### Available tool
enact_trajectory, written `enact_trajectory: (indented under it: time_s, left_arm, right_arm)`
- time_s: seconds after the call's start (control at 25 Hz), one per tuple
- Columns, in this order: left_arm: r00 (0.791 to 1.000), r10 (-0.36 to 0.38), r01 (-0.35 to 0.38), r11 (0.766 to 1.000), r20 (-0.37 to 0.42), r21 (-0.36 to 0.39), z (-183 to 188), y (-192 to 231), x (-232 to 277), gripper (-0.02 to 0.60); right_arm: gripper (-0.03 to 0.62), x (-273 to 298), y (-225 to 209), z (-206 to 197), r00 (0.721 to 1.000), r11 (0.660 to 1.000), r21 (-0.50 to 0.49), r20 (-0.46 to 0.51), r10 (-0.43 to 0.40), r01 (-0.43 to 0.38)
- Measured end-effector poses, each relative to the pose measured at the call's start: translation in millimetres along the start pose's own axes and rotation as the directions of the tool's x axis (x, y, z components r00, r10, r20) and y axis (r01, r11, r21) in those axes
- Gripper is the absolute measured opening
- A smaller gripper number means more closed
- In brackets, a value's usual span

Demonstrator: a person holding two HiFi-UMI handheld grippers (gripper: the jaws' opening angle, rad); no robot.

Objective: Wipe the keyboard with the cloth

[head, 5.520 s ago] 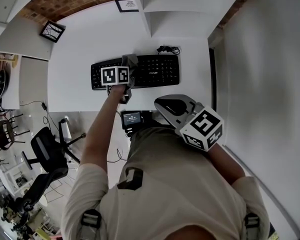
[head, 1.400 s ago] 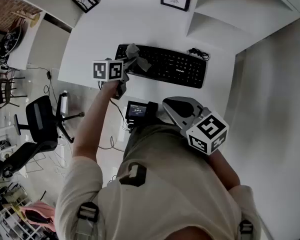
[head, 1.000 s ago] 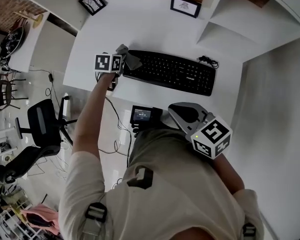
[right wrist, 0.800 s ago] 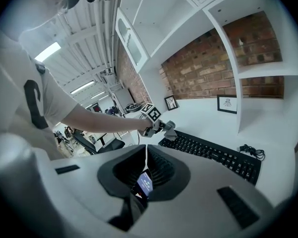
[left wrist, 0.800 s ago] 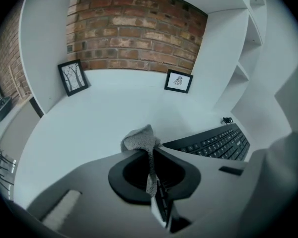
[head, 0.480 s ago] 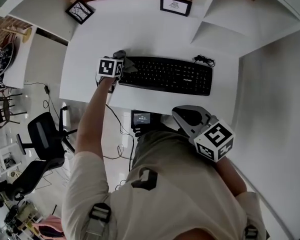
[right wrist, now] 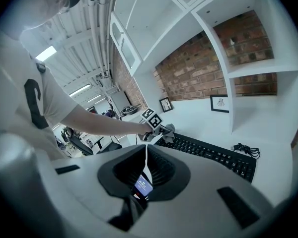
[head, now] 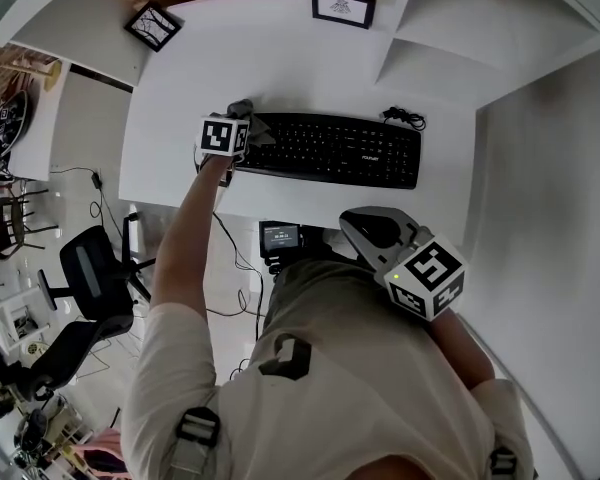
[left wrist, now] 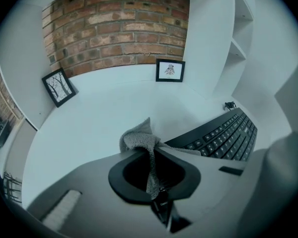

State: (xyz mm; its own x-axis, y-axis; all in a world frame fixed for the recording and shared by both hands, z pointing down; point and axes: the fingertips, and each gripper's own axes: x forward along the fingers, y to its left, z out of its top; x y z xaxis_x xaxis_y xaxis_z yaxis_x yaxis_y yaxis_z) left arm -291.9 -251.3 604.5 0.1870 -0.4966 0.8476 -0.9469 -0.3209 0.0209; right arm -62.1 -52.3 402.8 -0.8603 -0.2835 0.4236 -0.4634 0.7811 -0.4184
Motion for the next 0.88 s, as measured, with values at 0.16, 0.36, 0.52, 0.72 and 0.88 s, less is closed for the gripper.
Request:
enact_trajectory:
  time_s: [0.16, 0.36, 0.52, 0.72, 0.88]
  left_arm:
    - [1.0, -0.002, 0.002, 1.0, -0.011, 0.011, 3, -12, 2, 0.009]
    - [1.0, 0.017, -0.016, 1.0, -0.018, 0.027, 4, -17, 2, 0.009]
    - [1.0, -0.011, 0.012, 0.999, -0.028, 0.044, 5, -31, 5, 0.009]
    - [0.999, -0.037, 0.038, 0.998, -0.024, 0.047, 10, -47, 9, 0.009]
    - [0.999, -0.033, 0.035, 0.997, -0.026, 0.062, 13, -54, 12, 0.009]
  right_arm:
    - [0.006, -3, -2, 1, 1.0, 1.0, -0.004, 0.001, 0.008, -0.008]
    - [0.006, -8, -6, 3, 1.0, 1.0, -0.003, 0.01, 0.015, -0.015]
    - [0.006, -11, -7, 2, 1.0, 1.0, -0.007, 0.014, 0.017, -0.017]
    - [0.006, -15, -10, 1, 1.0, 1.0, -0.004, 0.016, 0.016, -0.016]
    - [0.006, -16, -11, 0, 1.0, 1.0, 0.0, 0.019, 0.014, -0.014]
